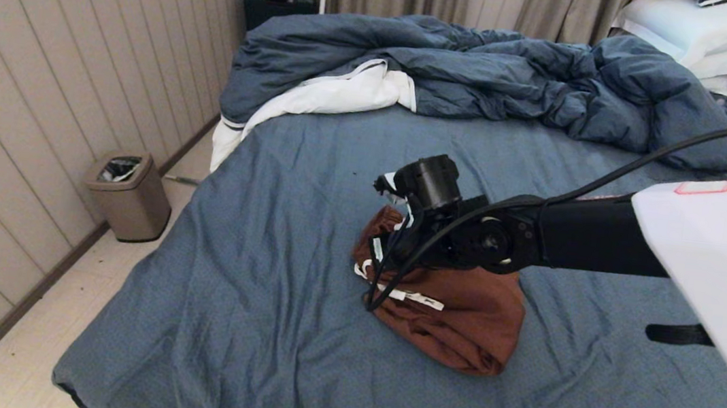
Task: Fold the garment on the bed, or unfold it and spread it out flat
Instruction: Unford the brown shorts
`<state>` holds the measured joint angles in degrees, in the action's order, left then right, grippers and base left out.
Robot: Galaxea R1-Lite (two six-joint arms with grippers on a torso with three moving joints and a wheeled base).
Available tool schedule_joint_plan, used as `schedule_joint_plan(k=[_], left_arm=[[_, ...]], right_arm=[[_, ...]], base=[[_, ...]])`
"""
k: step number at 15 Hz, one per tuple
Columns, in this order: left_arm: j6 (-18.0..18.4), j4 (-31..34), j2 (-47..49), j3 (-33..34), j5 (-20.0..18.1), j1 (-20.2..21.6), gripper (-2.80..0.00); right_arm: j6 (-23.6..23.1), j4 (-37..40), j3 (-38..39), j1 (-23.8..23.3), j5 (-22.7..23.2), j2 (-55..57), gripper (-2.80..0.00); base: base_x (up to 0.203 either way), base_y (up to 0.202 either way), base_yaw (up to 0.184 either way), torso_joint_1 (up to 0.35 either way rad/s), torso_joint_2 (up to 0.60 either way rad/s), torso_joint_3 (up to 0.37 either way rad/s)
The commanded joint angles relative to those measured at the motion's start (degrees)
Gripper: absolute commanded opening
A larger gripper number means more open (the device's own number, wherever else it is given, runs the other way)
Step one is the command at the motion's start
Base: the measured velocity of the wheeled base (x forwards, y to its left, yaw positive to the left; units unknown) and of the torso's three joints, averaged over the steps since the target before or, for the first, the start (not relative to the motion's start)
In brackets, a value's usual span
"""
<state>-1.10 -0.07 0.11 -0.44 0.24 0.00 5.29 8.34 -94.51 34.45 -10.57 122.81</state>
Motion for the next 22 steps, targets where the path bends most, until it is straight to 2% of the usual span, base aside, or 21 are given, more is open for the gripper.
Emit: schedule_joint_plan(k=[1,4,6,8,11,16,18,22], left_arm=[[0.0,0.0,0.1,0.0,0.0,0.1,-2.8],[0.0,0.0,0.0,0.0,0.0,0.0,-2.8],[0.0,0.0,0.1,0.0,0.0,0.0,-2.8],[0.0,0.0,0.1,0.0,0.0,0.1,-2.8],[-0.1,-0.2,0.0,0.1,0.1,0.1,-2.8],[-0.2,-0.4,0.0,0.2,0.1,0.0,-2.8],[-0.2,-0.5,0.0,0.2,0.1,0.1,-2.8],[-0.2,-0.5,0.0,0.2,0.1,0.0,-2.8]], right_arm=[[0.1,0.0,-0.3,-0.1,-1.6,-3.5,-2.8],[0.0,0.1,0.9,-0.7,-4.2,-11.8,-2.8],[-0.3,0.5,3.3,-3.6,-4.7,-20.0,-2.8],[-0.8,0.9,7.9,-10.0,-4.8,-27.1,-2.8],[-2.7,0.7,19.2,-19.1,-4.2,-36.1,-2.8],[-3.5,0.3,38.1,-34.4,4.8,-47.1,-2.8],[-3.6,-3.0,44.9,-39.2,6.1,-48.7,-2.8],[-6.2,-14.7,56.9,-46.5,7.0,-48.9,-2.8]], base=[[0.0,0.0,0.0,0.0,0.0,0.0],[0.0,0.0,0.0,0.0,0.0,0.0],[0.0,0.0,0.0,0.0,0.0,0.0],[0.0,0.0,0.0,0.0,0.0,0.0],[0.0,0.0,0.0,0.0,0.0,0.0],[0.0,0.0,0.0,0.0,0.0,0.0],[0.0,0.0,0.0,0.0,0.0,0.0],[0.0,0.0,0.0,0.0,0.0,0.0]])
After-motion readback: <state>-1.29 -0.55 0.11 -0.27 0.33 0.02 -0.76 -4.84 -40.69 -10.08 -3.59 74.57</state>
